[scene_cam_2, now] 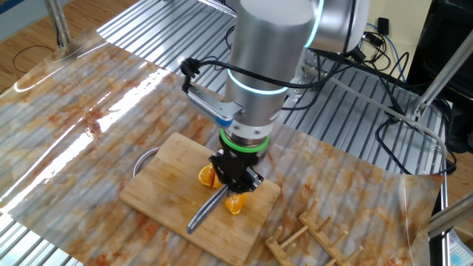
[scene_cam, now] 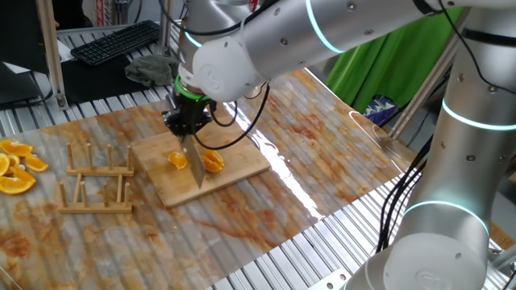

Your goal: Chop the orange

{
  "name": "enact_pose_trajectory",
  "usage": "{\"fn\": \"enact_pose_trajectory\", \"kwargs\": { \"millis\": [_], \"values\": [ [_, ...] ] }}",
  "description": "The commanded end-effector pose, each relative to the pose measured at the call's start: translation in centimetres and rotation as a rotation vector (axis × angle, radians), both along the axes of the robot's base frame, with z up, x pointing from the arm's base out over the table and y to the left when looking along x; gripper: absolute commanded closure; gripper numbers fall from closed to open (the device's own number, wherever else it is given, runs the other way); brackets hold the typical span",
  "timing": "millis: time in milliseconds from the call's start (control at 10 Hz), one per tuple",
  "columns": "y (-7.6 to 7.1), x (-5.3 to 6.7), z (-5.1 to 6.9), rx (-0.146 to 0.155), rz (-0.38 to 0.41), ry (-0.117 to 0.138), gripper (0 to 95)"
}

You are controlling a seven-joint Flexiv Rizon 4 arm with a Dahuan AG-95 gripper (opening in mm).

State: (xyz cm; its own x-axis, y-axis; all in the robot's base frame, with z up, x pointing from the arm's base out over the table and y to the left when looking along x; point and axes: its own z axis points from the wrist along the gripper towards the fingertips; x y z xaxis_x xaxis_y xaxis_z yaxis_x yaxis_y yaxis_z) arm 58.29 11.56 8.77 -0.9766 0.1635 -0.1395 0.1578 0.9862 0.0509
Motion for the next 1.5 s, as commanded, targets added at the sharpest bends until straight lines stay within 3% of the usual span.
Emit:
{"fn": "enact_pose_trajectory", "kwargs": {
  "millis": [100, 600, 1200, 1500],
  "values": [
    [0.2, 0.0, -0.4, 0.002, 0.007, -0.004, 95.0],
    [0.4, 0.1, -1.4, -0.004, 0.022, -0.011, 95.0],
    [0.5, 0.2, -3.0, 0.0, 0.022, -0.044, 95.0],
    [0.6, 0.2, -3.0, 0.001, 0.018, -0.041, 95.0]
  ]
}}
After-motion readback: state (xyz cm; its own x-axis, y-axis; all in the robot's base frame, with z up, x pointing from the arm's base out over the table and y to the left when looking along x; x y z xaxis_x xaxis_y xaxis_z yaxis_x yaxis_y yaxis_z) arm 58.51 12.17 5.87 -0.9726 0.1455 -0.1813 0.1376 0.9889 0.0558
